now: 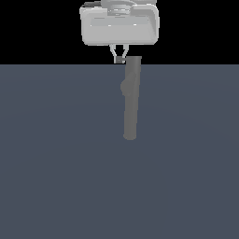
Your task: Turn on the faucet by rotating a designated handle.
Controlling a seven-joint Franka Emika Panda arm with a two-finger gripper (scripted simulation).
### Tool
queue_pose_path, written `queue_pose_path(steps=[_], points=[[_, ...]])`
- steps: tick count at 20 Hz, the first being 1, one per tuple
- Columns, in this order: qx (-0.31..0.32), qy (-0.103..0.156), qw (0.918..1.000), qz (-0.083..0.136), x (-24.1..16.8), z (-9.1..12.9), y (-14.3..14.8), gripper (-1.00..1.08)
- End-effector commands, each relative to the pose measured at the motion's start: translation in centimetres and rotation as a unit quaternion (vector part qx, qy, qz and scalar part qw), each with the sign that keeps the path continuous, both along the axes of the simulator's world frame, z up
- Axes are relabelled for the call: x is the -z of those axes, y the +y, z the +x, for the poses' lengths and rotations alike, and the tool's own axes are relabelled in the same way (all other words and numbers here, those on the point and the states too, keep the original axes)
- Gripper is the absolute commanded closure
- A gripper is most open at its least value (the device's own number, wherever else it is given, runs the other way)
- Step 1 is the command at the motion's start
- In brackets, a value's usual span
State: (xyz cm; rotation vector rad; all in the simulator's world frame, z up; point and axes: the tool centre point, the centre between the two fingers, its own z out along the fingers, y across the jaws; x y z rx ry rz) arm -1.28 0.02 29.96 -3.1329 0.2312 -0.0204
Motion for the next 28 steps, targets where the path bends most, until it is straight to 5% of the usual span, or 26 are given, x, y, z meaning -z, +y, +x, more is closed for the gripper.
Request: queue_pose_path(steps=[1, 10, 12, 22, 23, 24, 28], points=[[0.001, 0.001, 1.0, 0.0, 0.0, -0.5, -0.8, 1.08], [0.0, 0.006, 1.0, 0.0, -0.1, -3.1, -4.5, 1.08], [-0.017, 0.002, 0.9998, 0.001, 0.0, -2.2, -2.2, 1.08], [-0.001, 0.006, 1.0, 0.0, -0.1, -1.2, -8.8, 1.08], [-0.001, 0.006, 1.0, 0.0, -0.1, -1.2, -8.8, 1.08], [-0.025, 0.014, 0.9996, 0.006, 0.0, -1.8, -5.2, 1.08], [-0.019, 0.013, 0.9997, 0.004, 0.0, -0.6, -6.4, 1.08]])
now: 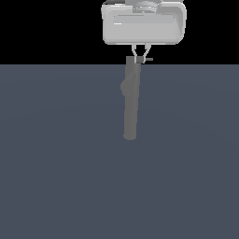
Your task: Turn on the faucet by rotating a designated handle.
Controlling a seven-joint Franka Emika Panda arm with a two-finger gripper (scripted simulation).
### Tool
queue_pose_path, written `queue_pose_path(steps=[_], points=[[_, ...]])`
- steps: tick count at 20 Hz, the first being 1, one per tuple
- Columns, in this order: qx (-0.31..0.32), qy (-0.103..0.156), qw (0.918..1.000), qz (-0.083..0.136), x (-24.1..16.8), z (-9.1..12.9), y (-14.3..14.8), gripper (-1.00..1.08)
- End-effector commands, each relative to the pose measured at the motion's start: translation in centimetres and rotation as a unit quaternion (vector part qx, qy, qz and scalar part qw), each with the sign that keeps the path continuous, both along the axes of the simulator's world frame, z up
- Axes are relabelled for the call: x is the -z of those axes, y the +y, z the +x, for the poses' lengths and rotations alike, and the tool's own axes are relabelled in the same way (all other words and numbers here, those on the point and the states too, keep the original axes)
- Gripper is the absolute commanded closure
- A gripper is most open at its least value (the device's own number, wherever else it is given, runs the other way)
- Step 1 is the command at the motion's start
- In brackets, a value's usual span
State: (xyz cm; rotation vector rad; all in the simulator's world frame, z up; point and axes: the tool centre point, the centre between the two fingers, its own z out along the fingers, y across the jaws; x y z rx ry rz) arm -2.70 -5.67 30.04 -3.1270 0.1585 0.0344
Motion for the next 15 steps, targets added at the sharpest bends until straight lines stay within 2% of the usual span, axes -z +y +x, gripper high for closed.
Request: queue_pose_path(steps=[1, 15], points=[[0.005, -0.005, 1.0, -0.002, 0.0, 1.1, -1.1, 1.08], [0.022, -0.01, 0.9997, -0.006, 0.0, 4.8, -4.9, 1.08]])
